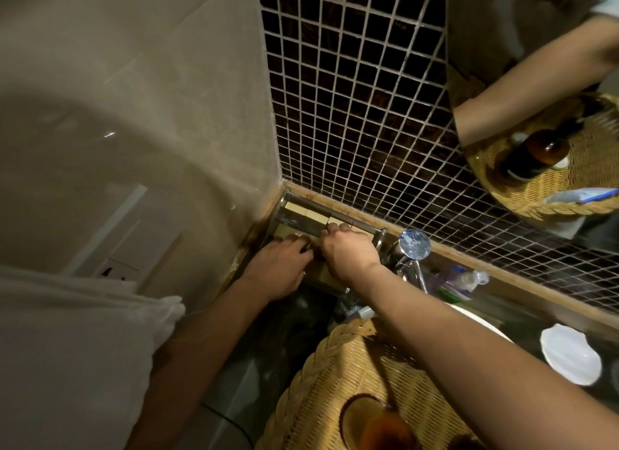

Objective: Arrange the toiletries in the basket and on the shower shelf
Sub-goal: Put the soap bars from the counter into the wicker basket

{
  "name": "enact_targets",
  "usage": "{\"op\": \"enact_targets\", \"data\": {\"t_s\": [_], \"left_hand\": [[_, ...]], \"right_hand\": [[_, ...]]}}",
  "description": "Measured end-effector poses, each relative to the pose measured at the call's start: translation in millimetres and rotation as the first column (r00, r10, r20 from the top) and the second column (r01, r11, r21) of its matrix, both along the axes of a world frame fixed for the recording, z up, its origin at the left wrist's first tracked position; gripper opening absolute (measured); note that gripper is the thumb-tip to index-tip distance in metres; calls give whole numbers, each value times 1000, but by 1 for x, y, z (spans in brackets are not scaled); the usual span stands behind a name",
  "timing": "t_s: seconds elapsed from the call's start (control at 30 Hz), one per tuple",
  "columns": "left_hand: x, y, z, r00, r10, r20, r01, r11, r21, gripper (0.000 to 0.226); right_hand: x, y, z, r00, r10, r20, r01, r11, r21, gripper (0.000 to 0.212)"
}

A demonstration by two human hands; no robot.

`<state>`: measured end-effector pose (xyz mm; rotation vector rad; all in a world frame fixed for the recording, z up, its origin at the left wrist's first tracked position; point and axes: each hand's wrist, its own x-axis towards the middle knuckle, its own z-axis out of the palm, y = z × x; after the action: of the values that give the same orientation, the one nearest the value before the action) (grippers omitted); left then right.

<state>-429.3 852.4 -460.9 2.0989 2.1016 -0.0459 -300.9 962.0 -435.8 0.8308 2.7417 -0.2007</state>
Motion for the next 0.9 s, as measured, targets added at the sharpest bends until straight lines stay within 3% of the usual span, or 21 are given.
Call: {"op": "enact_targets", "data": {"t_s": [0.37, 0.67, 0.9], "left_hand": [[3, 6, -1, 999, 36, 4, -36, 995, -91, 47], [4, 12, 4, 989, 115, 96, -102, 987, -125, 44], [10, 14, 1, 987, 150, 66, -142, 984, -106, 42]], "right_hand": [[4, 2, 6, 996, 20, 90, -11, 995, -100, 25], [13, -1, 2, 994, 61, 93, -53, 995, -89, 46], [14, -7, 0, 996, 47, 80, -41, 996, -76, 53]]}}
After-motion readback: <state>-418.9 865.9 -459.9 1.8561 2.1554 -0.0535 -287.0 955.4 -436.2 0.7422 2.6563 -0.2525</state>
